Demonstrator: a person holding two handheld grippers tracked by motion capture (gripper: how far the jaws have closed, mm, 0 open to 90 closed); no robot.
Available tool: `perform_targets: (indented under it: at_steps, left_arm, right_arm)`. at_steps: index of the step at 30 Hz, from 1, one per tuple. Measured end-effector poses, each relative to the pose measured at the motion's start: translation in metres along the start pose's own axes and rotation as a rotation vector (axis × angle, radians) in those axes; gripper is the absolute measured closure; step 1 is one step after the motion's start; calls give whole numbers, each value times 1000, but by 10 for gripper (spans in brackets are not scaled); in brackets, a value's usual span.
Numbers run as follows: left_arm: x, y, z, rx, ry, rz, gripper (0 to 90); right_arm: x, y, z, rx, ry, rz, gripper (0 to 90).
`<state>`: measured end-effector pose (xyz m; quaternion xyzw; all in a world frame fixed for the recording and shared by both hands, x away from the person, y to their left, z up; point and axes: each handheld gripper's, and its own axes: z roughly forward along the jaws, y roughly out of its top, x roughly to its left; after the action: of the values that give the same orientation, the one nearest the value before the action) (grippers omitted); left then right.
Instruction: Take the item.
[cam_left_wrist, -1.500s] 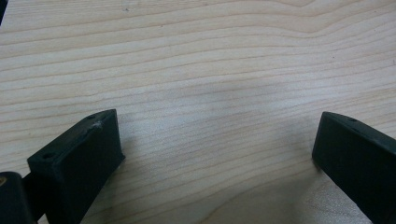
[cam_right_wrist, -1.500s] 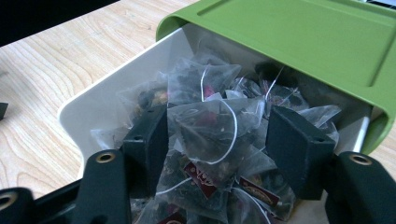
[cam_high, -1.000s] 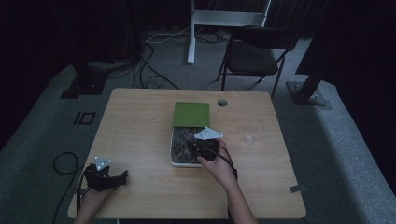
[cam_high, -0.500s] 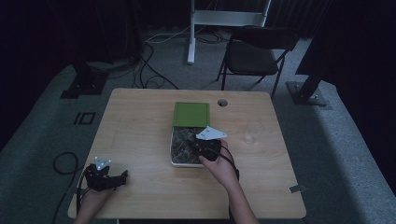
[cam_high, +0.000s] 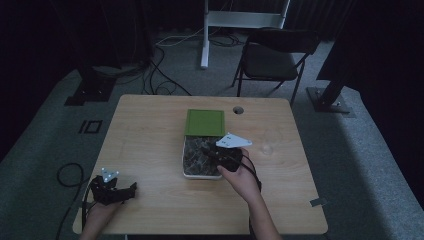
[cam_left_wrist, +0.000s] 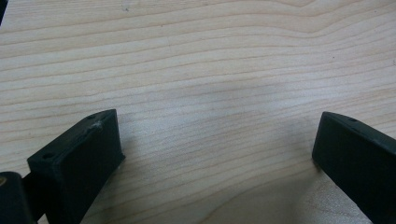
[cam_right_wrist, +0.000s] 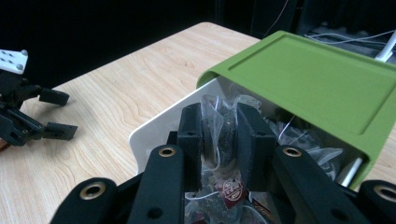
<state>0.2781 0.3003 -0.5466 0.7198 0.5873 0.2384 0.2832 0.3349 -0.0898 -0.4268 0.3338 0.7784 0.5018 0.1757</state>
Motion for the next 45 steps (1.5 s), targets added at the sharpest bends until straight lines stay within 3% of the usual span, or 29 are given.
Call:
perform_targets:
  at_steps: [18, 45]
  left_arm:
    - [0, 0, 0, 1, 0, 0, 19]
    - [0, 0, 0, 0, 0, 0, 19]
  right_arm:
    - [-17, 4, -29, -46, -41, 25, 735]
    - [-65, -11, -76, -78, -162, 93, 734]
